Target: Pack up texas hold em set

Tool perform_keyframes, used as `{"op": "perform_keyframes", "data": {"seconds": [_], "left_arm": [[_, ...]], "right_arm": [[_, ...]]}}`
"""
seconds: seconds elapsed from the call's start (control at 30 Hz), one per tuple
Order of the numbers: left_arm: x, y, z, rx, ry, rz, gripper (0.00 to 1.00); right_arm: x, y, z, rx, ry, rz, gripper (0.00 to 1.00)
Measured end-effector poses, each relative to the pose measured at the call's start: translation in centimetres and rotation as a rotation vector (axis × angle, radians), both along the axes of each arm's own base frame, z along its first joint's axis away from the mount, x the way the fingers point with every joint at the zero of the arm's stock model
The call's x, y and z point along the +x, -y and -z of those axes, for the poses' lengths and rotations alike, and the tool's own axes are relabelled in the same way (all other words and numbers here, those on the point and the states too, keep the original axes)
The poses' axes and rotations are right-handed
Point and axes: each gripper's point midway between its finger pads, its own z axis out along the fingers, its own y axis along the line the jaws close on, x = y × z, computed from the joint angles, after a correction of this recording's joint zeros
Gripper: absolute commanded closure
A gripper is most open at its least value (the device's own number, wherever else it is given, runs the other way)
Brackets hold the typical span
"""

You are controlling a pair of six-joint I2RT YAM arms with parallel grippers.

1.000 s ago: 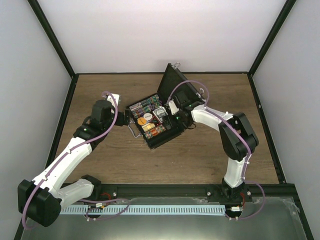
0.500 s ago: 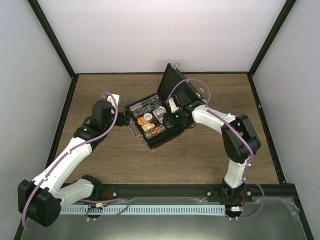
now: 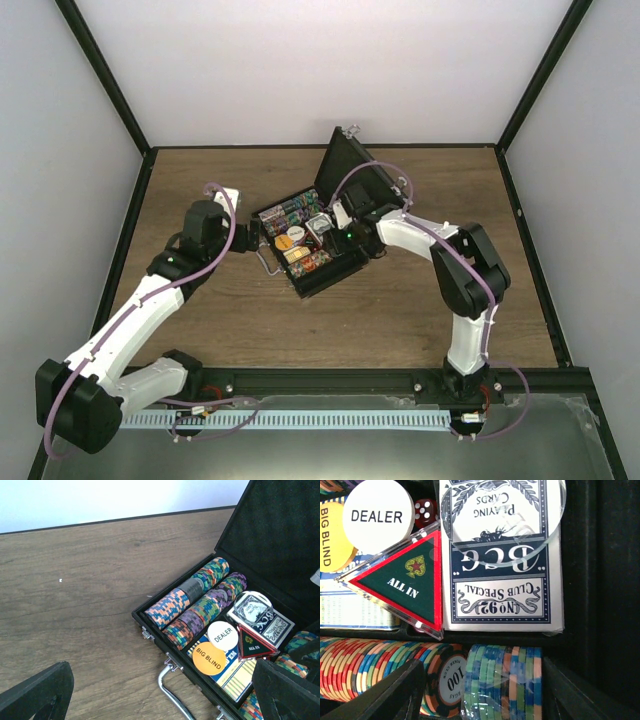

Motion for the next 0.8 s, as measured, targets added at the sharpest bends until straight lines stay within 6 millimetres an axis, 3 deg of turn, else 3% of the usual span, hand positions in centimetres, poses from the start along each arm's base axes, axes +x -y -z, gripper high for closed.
{"op": "perform_keyframes", "data": {"seconds": [0.53, 0.7, 0.8], "left_arm": [[0.0, 0.0, 0.0, 0.0, 0.0, 0.0, 0.0], [0.0, 0.0, 0.0, 0.001, 0.0, -0.002, 0.0], [0.0, -0.3, -0.2, 0.005, 0.008, -0.018, 0.0]], "right_arm": [[-1.3, -1.8, -0.4, 0.053, -0.032, -0.065, 0.34], [-1.5, -1.9, -0.5, 0.023, -0.023, -0.067, 0.2], [-2.0, -2.2, -1.9, -0.012, 0.016, -0.084, 0.11]]}}
